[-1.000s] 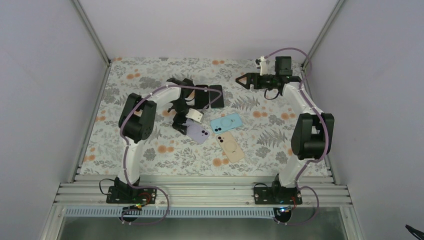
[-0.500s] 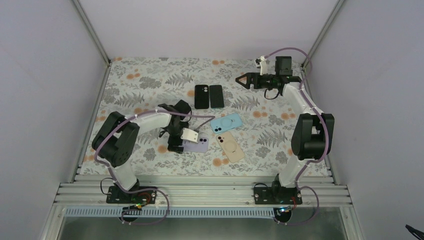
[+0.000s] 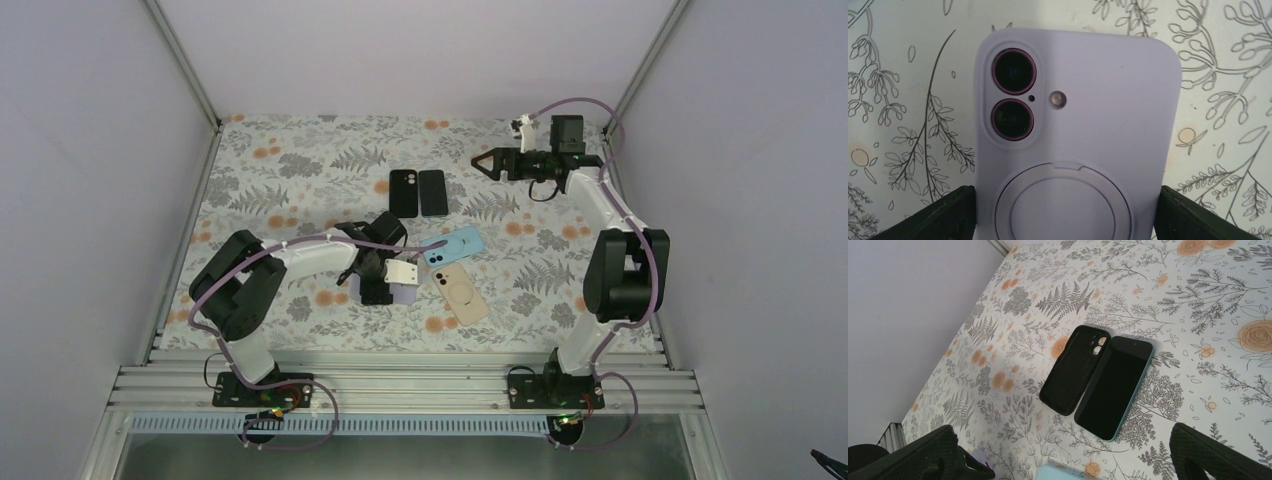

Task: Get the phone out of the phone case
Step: Pick up the phone at the center of the board.

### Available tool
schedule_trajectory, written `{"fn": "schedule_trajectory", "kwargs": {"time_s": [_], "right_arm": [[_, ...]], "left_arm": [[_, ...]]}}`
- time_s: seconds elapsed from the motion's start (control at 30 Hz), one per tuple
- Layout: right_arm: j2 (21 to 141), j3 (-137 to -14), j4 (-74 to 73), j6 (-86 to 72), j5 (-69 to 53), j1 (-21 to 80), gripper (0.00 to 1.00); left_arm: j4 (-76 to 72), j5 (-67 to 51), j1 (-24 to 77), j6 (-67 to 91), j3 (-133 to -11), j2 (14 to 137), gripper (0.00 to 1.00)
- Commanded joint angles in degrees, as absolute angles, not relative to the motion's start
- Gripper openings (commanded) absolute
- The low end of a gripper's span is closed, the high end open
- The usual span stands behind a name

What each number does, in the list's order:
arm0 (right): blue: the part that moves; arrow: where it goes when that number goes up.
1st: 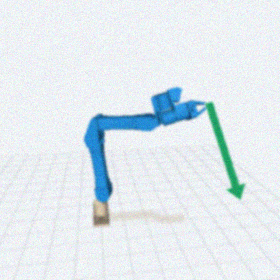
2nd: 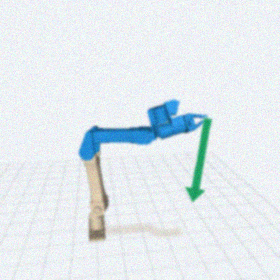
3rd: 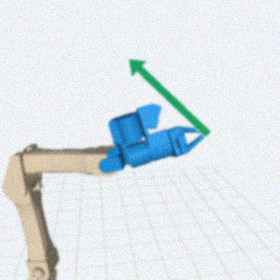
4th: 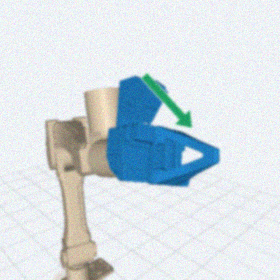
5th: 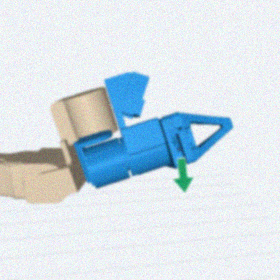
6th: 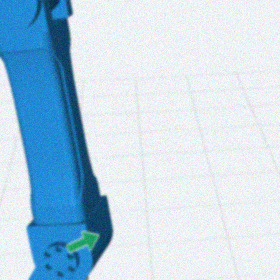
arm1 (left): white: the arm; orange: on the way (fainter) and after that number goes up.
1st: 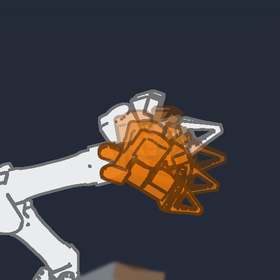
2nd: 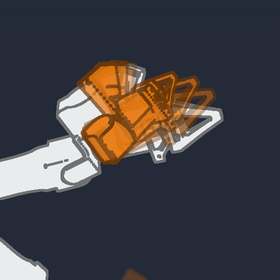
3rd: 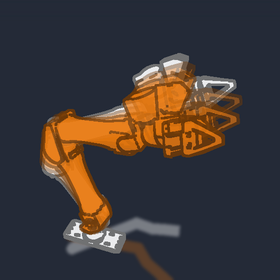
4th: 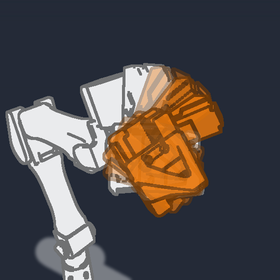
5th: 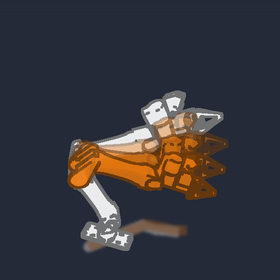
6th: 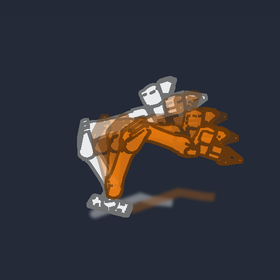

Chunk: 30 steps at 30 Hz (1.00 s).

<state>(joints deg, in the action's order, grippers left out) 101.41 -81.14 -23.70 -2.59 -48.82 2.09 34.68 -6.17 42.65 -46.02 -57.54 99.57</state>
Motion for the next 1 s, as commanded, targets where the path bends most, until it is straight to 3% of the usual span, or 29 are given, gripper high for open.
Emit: {"fn": "schedule_trajectory", "kwargs": {"time_s": [0.0,0.37,0.83,0.97], "right_arm": [[98.0,-80.0,-22.1,-1.6,-48.2,1.5,0.99],[97.2,-79.2,-21.1,-2.3,-48.0,1.4,0.99],[93.6,-71.9,-13.5,-8.7,-53.1,1.5,1.0],[93.6,-70.2,-11.3,-11.9,-57.2,1.8,0.94]], "left_arm": [[32.9,-3.3,42.8,-44.9,-56.1,104.5,0.83],[32.4,-4.7,40.9,-45.0,-57.8,99.7,0.64],[21.6,-2.7,40.2,-41.4,-69.1,92.4,0.61],[23.8,-4.4,40.2,-38.5,-75.5,94.7,0.61]]}}
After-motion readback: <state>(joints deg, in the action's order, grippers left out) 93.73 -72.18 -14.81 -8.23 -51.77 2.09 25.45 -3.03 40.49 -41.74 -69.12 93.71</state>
